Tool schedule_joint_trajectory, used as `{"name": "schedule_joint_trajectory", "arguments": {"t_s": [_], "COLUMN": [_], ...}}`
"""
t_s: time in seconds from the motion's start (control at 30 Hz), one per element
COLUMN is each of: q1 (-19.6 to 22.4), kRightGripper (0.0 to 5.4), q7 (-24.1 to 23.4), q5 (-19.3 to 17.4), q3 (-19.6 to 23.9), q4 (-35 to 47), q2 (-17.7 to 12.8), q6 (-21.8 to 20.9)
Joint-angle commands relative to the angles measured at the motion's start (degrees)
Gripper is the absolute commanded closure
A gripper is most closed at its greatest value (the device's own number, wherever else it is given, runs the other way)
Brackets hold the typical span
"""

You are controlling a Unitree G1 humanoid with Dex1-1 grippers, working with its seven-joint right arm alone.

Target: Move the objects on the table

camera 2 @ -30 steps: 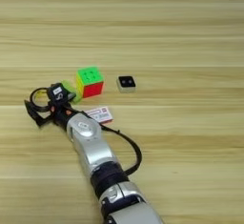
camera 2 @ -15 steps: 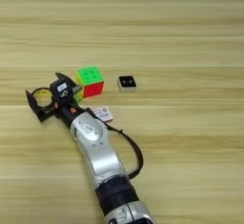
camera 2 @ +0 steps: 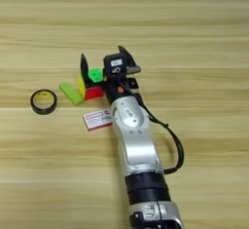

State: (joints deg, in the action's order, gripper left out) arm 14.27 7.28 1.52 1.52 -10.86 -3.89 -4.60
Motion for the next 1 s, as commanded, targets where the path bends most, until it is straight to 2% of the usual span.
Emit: {"name": "schedule_joint_trajectory", "arguments": {"t_s": [0.03, 0.47, 1.0], "q1": [5.3, 7.0, 5.9], "kRightGripper": [0.05, 0.05, 0.05], "q7": [-0.3, 3.4, 5.1], "q5": [-0.2, -4.6, -4.4], "q3": [0.6, 1.2, 0.3], "q4": [-2.7, -7.7, -11.3], "q2": [-1.2, -1.0, -0.2], "q6": [-1.6, -2.0, -2.0]}}
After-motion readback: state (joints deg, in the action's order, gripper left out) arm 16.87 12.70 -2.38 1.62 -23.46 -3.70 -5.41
